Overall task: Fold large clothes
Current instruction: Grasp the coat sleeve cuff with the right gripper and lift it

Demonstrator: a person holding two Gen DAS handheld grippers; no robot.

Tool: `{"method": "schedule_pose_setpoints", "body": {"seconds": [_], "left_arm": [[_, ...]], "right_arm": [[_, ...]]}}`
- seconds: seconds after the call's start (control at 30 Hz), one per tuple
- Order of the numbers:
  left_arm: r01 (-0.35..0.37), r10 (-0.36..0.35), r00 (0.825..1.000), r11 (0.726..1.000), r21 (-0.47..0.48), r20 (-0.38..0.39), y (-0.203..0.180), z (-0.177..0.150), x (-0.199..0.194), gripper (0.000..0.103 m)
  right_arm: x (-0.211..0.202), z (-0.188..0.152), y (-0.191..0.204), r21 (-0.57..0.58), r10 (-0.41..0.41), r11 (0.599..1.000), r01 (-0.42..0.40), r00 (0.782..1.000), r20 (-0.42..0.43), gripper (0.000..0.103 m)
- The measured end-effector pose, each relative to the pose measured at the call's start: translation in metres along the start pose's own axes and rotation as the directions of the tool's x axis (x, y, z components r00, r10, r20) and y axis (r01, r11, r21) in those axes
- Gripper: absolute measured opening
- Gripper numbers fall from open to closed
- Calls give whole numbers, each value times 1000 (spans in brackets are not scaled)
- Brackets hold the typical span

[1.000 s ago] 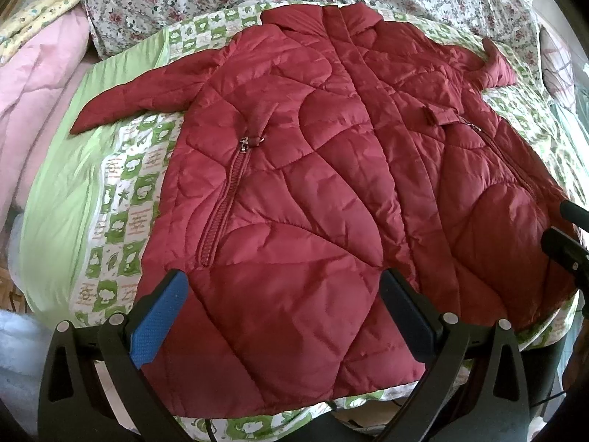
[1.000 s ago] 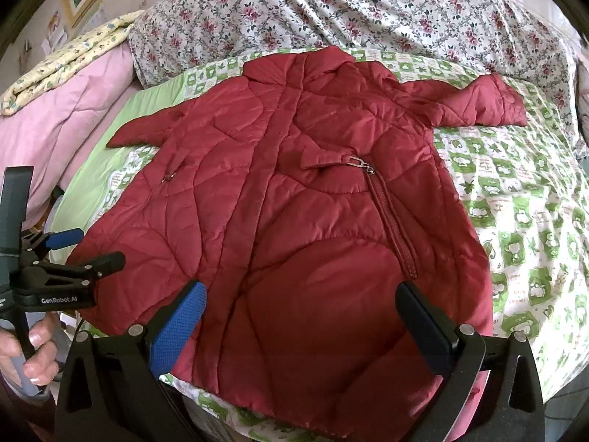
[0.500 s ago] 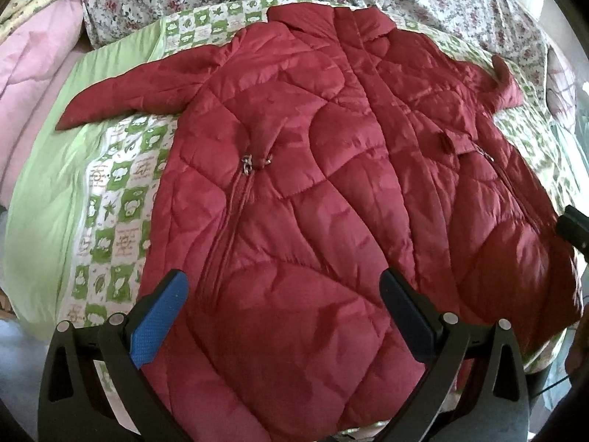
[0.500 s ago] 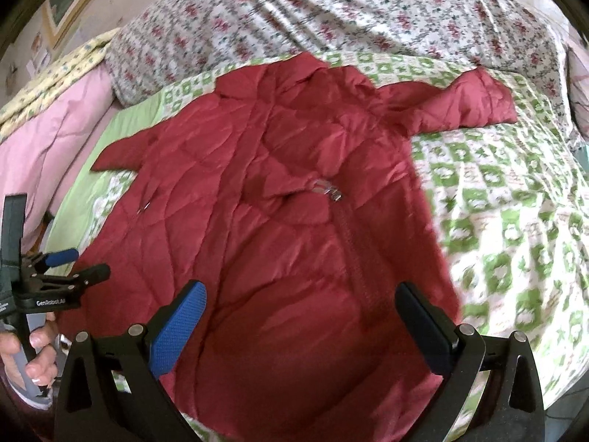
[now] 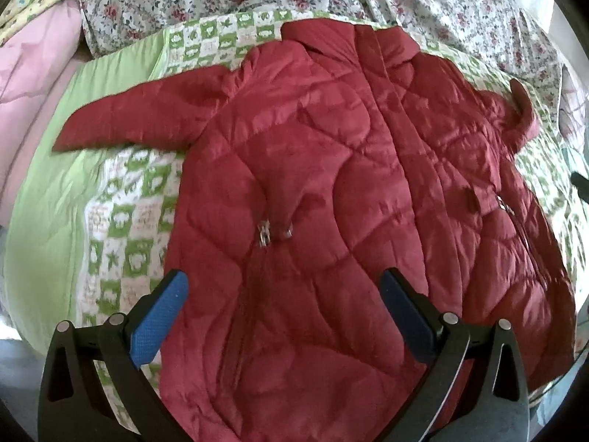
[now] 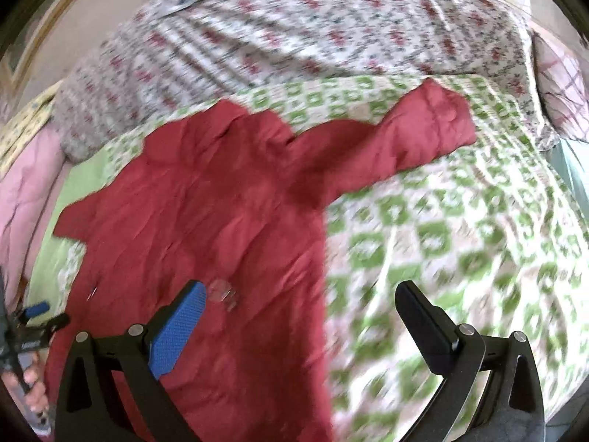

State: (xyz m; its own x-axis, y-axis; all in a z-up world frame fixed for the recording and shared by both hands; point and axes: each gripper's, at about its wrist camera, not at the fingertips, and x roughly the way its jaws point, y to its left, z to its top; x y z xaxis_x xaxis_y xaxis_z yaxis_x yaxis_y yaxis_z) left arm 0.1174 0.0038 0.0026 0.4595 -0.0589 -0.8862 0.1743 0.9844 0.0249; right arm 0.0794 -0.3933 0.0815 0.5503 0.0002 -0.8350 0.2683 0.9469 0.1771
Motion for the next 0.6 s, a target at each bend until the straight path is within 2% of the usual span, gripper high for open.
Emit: {"method": "schedule_pose_setpoints", "body": {"seconds": [0.2,0.37,0.6], "left_arm": [[-2,2,1000,999,-33,7,14,26,11,103],[-6,6,1000,998,-55,9,23,46,23,103],[-10,11,1000,997,-74,11,28,62,37,103]], "right_arm": [[39,62,-52,95,-55,994,53,998,18,103],[74,118,-102,208,-122,971,116,992,17,103],[125,179,-124,194,-277,943,271,961,7,99]]}}
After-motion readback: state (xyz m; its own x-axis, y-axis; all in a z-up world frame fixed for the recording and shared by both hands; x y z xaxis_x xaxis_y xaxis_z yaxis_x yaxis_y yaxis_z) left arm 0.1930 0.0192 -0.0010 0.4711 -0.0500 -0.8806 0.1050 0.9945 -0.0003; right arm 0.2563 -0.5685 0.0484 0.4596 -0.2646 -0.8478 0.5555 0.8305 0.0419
